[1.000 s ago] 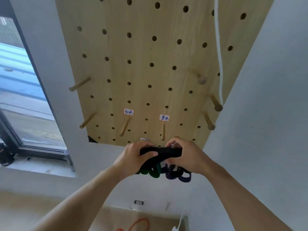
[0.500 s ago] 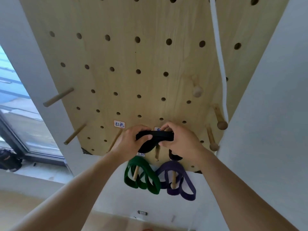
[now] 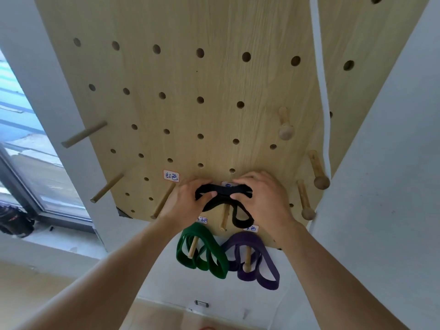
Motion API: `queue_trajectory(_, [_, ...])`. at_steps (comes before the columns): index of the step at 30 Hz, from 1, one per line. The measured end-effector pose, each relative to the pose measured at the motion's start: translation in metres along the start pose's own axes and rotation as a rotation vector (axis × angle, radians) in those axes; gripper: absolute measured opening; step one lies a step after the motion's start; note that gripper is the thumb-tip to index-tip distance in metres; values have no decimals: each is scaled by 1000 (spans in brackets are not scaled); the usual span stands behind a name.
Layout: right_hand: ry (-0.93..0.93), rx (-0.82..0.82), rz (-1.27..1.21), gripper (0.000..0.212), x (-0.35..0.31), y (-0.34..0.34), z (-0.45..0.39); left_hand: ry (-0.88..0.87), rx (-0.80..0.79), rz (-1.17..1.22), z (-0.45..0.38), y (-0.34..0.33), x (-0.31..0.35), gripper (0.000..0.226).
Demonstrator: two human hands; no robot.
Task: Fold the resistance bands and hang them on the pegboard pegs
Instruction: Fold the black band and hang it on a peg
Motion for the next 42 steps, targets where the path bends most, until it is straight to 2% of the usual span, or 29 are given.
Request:
queue_trajectory(5, [48, 17, 23, 36, -5, -1, 3, -13, 71, -4, 1, 10, 6, 41])
queue_trajectory(13, [65, 21, 25, 39, -8, 3, 4, -14, 77, -28, 3, 16, 10, 43])
queue_trajectory(22, [68, -12, 66, 39, -3, 5, 6, -47, 58, -23, 6, 13, 12, 43])
queue_trajectory(30, [38, -61, 79, 47, 5, -2, 10, 33, 37, -70, 4, 11, -4, 40])
queue_trajectory(34, [15, -108, 87, 50, 6, -5, 13, 61, 0, -67, 1, 7, -9, 30])
queue_trajectory(38, [-4, -111, 78, 44, 8, -4, 15, 38, 0, -43, 0, 10, -3, 23])
queue_trajectory(42, [8, -105, 100, 45, 7, -5, 13, -18, -4, -63, -4, 16, 2, 29])
Point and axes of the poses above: each hand's wrist, its own z-axis away from the middle knuckle, its own y-axis out of the back of the hand, x = y × z, the point moved 8 cm from there along -z, towards the middle knuckle, and after that the axes turned 15 degrees about x, right-handed, at the moved point
